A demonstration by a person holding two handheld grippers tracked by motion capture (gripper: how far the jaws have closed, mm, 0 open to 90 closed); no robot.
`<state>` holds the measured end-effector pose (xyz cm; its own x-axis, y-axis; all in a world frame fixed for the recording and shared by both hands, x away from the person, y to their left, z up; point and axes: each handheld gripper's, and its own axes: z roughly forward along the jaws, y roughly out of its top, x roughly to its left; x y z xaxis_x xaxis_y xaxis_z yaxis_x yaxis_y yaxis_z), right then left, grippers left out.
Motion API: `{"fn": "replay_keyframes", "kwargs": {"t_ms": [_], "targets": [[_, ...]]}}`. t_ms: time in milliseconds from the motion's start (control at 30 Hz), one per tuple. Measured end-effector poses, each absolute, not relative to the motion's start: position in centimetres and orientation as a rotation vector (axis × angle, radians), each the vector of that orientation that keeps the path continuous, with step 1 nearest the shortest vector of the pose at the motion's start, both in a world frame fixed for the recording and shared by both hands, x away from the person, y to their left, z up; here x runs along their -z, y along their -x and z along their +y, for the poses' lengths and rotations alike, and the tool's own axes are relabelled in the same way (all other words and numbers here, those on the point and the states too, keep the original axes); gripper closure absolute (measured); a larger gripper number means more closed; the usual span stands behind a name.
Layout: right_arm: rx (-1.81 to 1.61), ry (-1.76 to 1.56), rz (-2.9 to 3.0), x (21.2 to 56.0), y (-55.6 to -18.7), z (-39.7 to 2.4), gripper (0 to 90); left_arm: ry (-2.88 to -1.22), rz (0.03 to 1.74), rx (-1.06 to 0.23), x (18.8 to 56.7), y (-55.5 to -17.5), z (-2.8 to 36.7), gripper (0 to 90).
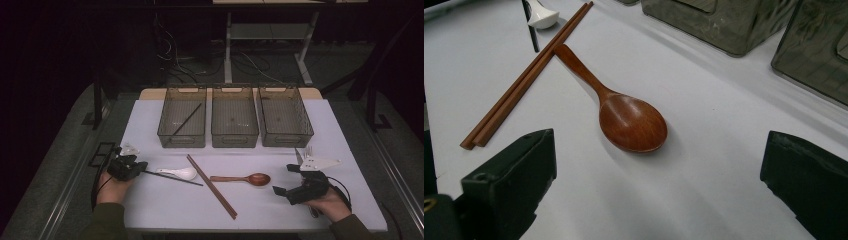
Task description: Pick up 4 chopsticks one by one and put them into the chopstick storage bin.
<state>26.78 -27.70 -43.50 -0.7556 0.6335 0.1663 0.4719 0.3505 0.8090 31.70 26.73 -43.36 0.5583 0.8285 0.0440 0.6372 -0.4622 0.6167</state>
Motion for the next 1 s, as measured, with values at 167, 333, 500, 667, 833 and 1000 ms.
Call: {"fn": "replay_keyframes", "kwargs": {"t_ms": [167,333,500,667,833,1000], "targets": [[-1.364,-1.006,2.432,43.5,-26.8,-27.7,1.3,-2.241,1.188,-0.449,43.4,-31.7,27.0,88.8],[-1.365,-1.008,2.429,43.5,-26.8,-27.8,1.3,-2.254,1.197,-0.436,43.3,-31.3,27.1,88.8],[-1.365,-1.009,2.429,43.4,-26.8,-27.8,1.3,-2.259,1.200,-0.418,43.2,-30.7,27.0,88.8],[-1.366,-1.010,2.427,43.4,-26.8,-27.8,1.3,-2.273,1.193,-0.401,43.1,-30.3,26.8,88.8],[-1.366,-1.010,2.427,43.4,-26.8,-27.8,1.3,-2.286,1.185,-0.389,43.0,-30.0,26.7,88.8],[-1.364,-1.010,2.427,43.4,-26.8,-27.9,1.4,-2.292,1.179,-0.374,43.0,-29.5,26.8,88.8]]}}
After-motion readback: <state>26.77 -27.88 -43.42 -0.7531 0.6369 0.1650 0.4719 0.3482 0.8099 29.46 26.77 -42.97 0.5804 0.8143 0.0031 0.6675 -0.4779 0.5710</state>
